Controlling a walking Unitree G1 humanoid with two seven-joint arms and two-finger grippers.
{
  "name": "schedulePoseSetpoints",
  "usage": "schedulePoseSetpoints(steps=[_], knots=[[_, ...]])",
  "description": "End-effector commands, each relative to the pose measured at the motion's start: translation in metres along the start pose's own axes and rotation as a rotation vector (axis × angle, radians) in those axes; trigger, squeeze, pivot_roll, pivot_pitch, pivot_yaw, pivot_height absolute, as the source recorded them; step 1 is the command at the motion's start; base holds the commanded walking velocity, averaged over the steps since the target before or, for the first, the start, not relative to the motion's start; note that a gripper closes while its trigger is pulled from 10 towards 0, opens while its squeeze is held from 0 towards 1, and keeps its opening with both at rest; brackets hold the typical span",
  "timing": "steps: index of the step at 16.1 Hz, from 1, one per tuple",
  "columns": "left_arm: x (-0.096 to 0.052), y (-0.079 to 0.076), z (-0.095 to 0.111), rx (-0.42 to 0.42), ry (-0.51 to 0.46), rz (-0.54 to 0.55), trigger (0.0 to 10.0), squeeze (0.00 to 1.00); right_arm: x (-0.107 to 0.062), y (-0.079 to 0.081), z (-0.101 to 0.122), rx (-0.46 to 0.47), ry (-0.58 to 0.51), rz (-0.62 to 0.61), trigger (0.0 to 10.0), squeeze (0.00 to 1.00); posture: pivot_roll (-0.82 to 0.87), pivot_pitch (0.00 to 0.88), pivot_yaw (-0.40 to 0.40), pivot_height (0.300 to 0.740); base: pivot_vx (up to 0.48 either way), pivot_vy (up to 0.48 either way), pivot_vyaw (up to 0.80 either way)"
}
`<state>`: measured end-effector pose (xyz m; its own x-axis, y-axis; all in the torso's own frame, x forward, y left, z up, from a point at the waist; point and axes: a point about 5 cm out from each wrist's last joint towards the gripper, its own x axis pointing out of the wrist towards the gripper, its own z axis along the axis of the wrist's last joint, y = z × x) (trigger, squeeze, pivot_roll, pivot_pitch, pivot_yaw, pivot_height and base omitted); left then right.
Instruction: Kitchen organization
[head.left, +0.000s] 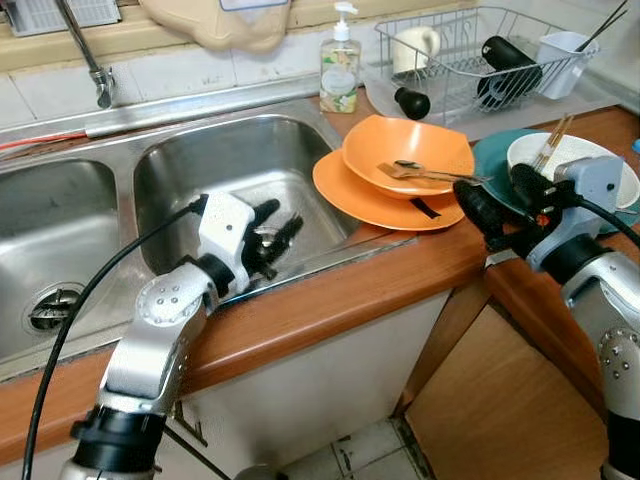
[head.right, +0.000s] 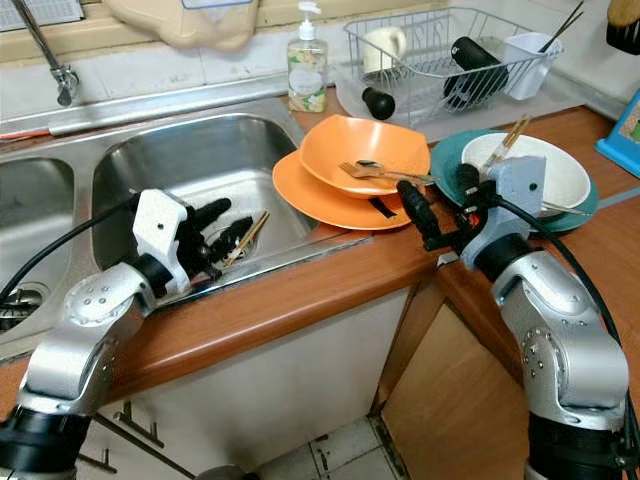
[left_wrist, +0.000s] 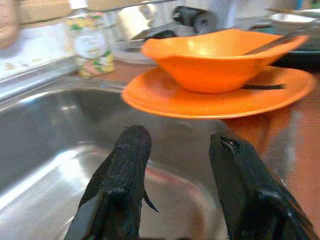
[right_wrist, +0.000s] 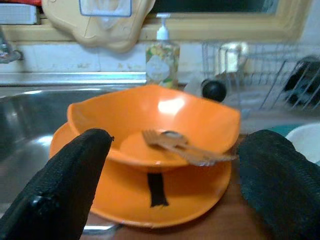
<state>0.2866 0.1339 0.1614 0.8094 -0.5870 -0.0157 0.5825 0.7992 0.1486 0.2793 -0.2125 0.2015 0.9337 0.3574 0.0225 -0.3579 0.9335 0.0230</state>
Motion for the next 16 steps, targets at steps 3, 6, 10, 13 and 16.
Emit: schedulePoseSetpoints(steps=[3,6,10,13,16], knots=[[-0.001,-0.008,0.002,0.006,0.013,-0.04,10.0,0.0,0.007,-0.005,-0.011,0.047,0.048,0.01,3.6,0.0,-0.04,0.0,0.057,0.74,0.0,0.0,0.0],[-0.003,-0.014,0.003,0.005,0.031,-0.055,10.0,0.0,0.013,-0.009,-0.02,0.076,0.062,0.012,0.7,0.0,-0.03,0.0,0.048,0.74,0.0,0.0,0.0],[-0.005,-0.015,0.002,0.002,0.041,-0.056,10.0,0.0,0.021,-0.009,-0.019,0.079,0.051,0.027,1.1,0.0,-0.02,0.0,0.047,0.74,0.0,0.0,0.0],[-0.005,-0.015,0.002,0.011,0.052,-0.047,10.0,0.0,0.031,-0.007,-0.019,0.081,0.041,0.039,9.3,0.0,-0.02,0.0,0.044,0.74,0.0,0.0,0.0],[-0.006,-0.014,0.002,0.014,0.056,-0.039,10.0,0.0,0.034,-0.003,-0.017,0.069,0.039,0.072,10.0,0.0,-0.02,0.0,0.044,0.74,0.0,0.0,0.0]])
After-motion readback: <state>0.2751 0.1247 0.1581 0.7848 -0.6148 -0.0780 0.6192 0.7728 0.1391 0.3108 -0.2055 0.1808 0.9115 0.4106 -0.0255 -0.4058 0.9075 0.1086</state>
